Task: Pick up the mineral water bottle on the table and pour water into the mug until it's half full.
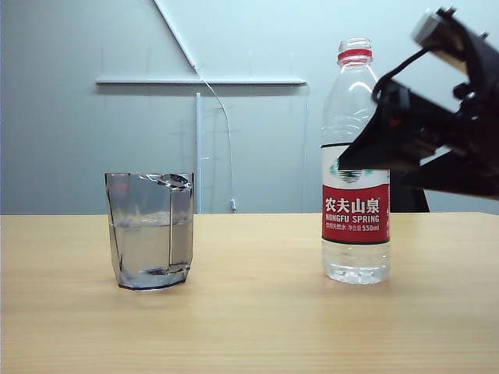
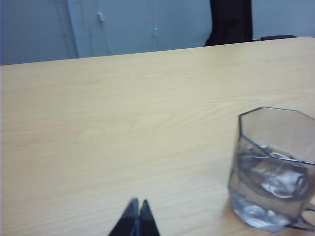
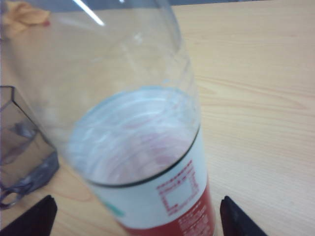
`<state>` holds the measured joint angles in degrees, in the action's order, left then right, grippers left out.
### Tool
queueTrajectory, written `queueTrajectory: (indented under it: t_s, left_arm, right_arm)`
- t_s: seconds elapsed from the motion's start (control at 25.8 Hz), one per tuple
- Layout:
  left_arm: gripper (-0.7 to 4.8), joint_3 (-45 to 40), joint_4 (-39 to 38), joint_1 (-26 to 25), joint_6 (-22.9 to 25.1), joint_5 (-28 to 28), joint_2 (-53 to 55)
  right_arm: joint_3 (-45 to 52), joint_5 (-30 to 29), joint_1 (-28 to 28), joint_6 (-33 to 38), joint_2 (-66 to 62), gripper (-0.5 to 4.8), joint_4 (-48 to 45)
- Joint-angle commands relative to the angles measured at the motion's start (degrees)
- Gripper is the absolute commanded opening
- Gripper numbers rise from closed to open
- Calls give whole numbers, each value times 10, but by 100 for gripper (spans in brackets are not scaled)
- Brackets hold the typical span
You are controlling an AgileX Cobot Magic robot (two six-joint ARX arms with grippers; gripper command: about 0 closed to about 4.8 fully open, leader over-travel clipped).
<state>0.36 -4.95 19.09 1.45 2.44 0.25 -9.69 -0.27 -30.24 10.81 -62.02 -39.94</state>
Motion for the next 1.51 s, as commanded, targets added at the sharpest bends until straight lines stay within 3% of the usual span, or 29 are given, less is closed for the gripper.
queueTrajectory:
  t_s: [0.04, 0.16, 0.39, 0.43, 0.58, 0.74, 0.89, 1.51]
  left_arm:
    - [-2, 2, 7, -30, -2, -1, 1]
    - [-2, 2, 8, -71, -2, -1, 1]
    - [-2, 2, 7, -164, -2, -1, 1]
    - [-2, 2, 8, -173, -2, -1, 1]
    - [-2, 2, 7, -190, -2, 0, 1]
    - [-2, 2, 7, -189, -2, -1, 1]
    - [-2, 2, 8, -188, -2, -2, 1]
    - [-2, 2, 7, -188, -2, 1, 1]
  right_arm:
    - [3, -41, -1, 12, 53, 479, 57]
    - [3, -75, -1, 31, 113, 479, 114]
    - [3, -78, -1, 73, 303, 479, 245]
    - [3, -78, -1, 74, 329, 456, 262]
    - [3, -71, -1, 73, 479, 189, 360]
    - [3, -63, -1, 72, 625, 6, 463]
    - [-4, -58, 4, 72, 607, -5, 504]
    - [-4, -59, 4, 72, 620, -5, 507]
